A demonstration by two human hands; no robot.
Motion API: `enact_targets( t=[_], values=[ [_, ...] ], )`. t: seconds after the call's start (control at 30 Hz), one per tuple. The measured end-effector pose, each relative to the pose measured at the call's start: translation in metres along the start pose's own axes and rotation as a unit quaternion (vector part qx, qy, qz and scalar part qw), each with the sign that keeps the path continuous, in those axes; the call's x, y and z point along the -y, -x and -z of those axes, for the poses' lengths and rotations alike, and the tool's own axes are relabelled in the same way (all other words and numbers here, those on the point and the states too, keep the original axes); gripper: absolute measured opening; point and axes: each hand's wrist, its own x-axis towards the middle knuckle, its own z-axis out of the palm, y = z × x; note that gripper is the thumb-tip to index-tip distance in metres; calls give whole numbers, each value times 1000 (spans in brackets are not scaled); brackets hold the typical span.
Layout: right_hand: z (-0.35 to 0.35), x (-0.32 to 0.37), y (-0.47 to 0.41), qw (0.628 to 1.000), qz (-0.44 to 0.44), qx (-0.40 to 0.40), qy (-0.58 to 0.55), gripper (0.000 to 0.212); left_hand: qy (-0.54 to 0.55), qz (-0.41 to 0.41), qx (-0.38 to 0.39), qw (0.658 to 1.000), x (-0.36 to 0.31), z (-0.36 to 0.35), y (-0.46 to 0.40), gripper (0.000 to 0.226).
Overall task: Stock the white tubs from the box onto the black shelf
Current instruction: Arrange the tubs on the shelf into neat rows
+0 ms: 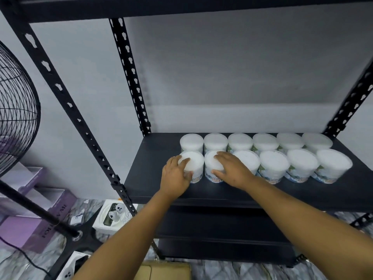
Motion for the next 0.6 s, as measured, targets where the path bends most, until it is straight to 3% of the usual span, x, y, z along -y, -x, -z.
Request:
enact_targets(
  t=[0.23,0.4,0.6],
  values=[
    [-1,-1,1,1000,9,-8,0,57,2,-4,20,1000,3,-1,-1,39],
    [-2,-2,2,1000,5,-8,1,58,6,8,-1,1000,1,-1,-1,50],
    [-2,-3,2,1000,4,-9,-6,57,13,-13,22,1000,6,-1,-4,39]
  ],
)
